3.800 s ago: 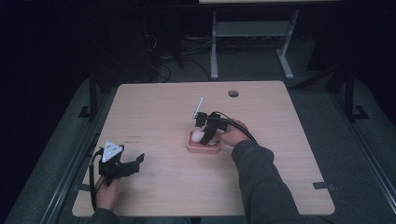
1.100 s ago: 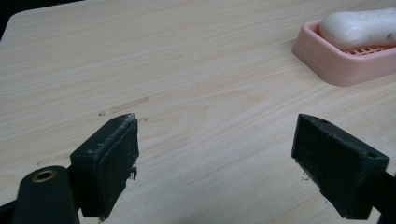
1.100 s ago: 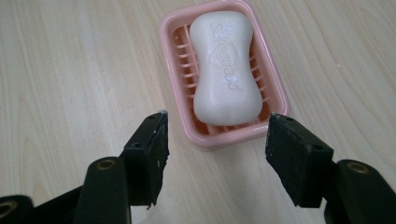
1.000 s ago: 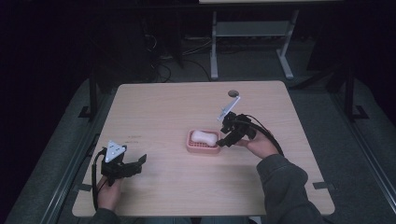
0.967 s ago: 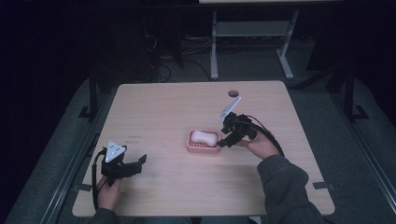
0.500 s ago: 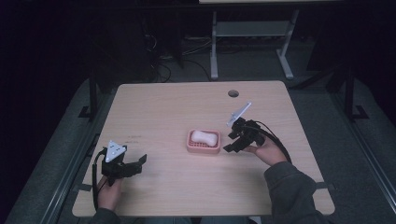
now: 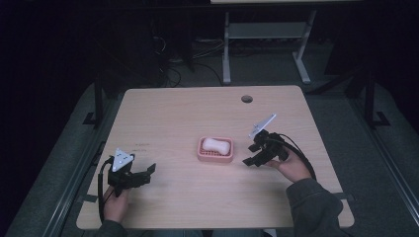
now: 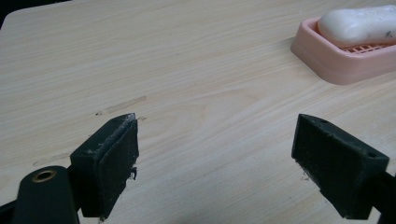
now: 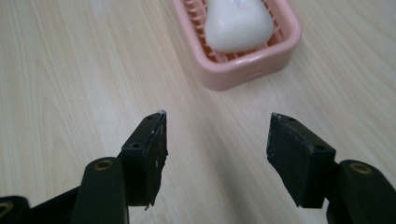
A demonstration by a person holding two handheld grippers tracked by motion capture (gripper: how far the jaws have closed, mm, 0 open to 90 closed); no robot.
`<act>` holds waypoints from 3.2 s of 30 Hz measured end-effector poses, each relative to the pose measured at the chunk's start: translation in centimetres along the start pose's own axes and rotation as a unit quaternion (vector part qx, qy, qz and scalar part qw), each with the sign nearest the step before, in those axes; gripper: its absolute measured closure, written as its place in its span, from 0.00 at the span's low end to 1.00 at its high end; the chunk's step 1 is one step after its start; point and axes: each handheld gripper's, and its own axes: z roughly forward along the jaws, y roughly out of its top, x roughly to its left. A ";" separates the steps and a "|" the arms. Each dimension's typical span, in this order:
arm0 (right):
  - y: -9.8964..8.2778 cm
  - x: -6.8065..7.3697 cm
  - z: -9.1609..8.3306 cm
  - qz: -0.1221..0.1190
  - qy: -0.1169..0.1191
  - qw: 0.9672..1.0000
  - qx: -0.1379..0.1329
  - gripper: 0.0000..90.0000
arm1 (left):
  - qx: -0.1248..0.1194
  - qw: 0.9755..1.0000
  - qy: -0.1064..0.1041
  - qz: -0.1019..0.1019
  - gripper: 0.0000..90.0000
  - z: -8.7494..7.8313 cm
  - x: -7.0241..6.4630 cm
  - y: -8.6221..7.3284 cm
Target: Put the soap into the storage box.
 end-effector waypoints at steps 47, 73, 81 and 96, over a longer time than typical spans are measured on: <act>-7.2 1.9 -1.3 0.053 -0.007 0.998 -0.036 0.42 | 0.004 1.000 -0.001 0.007 0.16 0.2 -0.2 0.0; -10.1 3.3 -2.3 0.072 -0.017 0.995 -0.061 0.41 | 0.006 1.000 -0.004 0.007 0.16 0.2 -0.3 0.0; -10.7 3.7 -2.6 0.075 -0.023 0.994 -0.071 0.41 | 0.008 1.000 -0.006 0.009 0.16 0.3 -0.3 0.0; -12.0 4.1 -2.9 0.090 -0.032 0.992 -0.085 0.41 | 0.009 1.000 -0.010 0.009 0.16 0.4 -0.4 0.0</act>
